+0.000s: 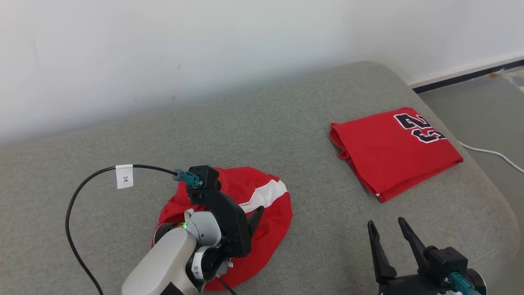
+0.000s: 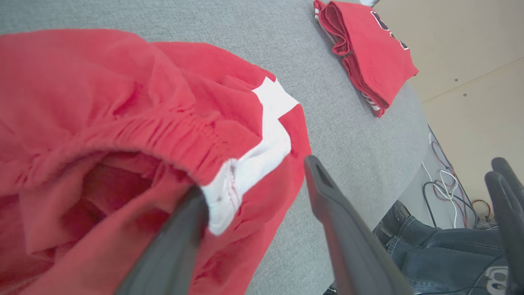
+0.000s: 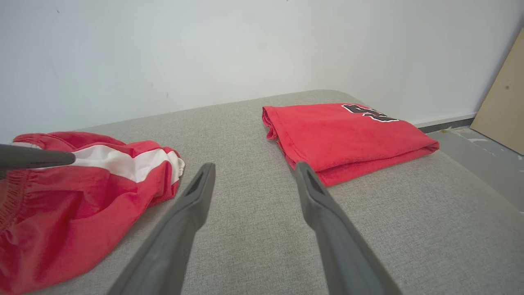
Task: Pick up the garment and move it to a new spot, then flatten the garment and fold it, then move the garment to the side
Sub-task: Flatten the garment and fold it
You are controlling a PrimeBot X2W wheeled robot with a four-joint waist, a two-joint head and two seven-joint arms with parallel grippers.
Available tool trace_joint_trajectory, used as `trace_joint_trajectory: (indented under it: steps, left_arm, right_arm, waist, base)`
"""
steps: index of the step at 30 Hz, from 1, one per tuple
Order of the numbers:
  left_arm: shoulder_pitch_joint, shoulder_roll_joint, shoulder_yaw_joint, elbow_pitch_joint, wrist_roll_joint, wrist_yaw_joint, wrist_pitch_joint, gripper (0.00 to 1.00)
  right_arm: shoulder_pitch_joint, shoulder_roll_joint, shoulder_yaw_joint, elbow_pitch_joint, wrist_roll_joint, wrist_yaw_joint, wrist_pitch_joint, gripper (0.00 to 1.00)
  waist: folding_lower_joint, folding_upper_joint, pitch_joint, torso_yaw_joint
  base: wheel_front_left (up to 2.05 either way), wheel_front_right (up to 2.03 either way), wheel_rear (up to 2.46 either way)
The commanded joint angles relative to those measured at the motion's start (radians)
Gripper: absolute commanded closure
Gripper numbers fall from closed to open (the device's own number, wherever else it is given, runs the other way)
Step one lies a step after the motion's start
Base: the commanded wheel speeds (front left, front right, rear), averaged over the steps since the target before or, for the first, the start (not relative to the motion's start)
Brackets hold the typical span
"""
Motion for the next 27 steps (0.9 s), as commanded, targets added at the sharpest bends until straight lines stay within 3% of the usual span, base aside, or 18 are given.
trace_joint_trajectory:
  steps: [1,2,3,4,9,16,22,25,27]
  left_arm:
    - [-0.012,-0.006,-0.001,0.015,0.011,-0.001,-0.009,0.03]
    - [-0.016,-0.009,0.0,0.027,0.009,-0.005,-0.015,0.33]
    - [-0.02,-0.015,0.004,0.033,0.002,-0.013,-0.027,0.84]
    - [-0.026,-0.021,0.008,0.037,-0.005,-0.022,-0.039,1.0]
    - [-0.079,-0.046,0.012,0.03,-0.029,-0.076,-0.101,1.0]
    - [-0.226,-0.065,-0.004,-0.095,-0.148,-0.146,-0.223,1.0]
    - [-0.291,-0.063,-0.018,-0.257,-0.309,-0.162,-0.331,1.0]
    - [-0.264,-0.06,-0.028,-0.284,-0.323,-0.165,-0.324,1.0]
    - [-0.208,-0.027,-0.056,-0.3,-0.329,-0.157,-0.29,1.0]
  right_arm:
    - [-0.006,0.002,0.0,0.002,0.01,-0.002,-0.005,0.0]
    - [-0.006,0.002,0.0,0.003,0.01,-0.002,-0.007,0.0]
    - [-0.006,0.002,-0.002,0.005,0.01,-0.002,-0.009,0.0]
    - [-0.006,0.002,-0.003,0.006,0.01,-0.002,-0.011,0.0]
    - [-0.002,0.002,-0.006,0.014,0.008,-0.002,-0.011,0.0]
    - [-0.005,0.002,0.001,0.018,0.005,-0.002,-0.008,0.0]
    - [0.008,0.002,-0.01,0.01,-0.006,-0.002,-0.006,0.0]
    - [0.011,0.002,-0.013,0.005,-0.004,-0.002,-0.004,0.0]
    - [0.013,0.002,-0.014,-0.001,0.0,-0.002,-0.002,0.0]
  waist:
    - [0.0001,0.0,0.006,-0.009]
    - [0.0001,0.0,0.008,-0.012]
    - [0.0001,0.0,0.009,-0.014]
    - [0.0001,0.0,0.01,-0.016]
    - [0.0001,0.0,0.005,-0.014]
    - [0.0001,0.0,-0.01,-0.005]
    - [0.0001,0.0,-0.016,0.021]
    - [0.0001,0.0,-0.016,0.034]
    - [0.0001,0.0,-0.013,0.05]
  base:
    - [0.0,0.0,0.0]
    - [0.0,0.0,0.0]
    - [0.0,0.0,0.0]
    - [0.0,0.0,0.0]
    - [0.0,0.0,0.0]
    - [0.0,0.0,0.0]
    - [0.0,0.0,0.0]
    - [0.0,0.0,0.0]
    - [0.0,0.0,0.0]
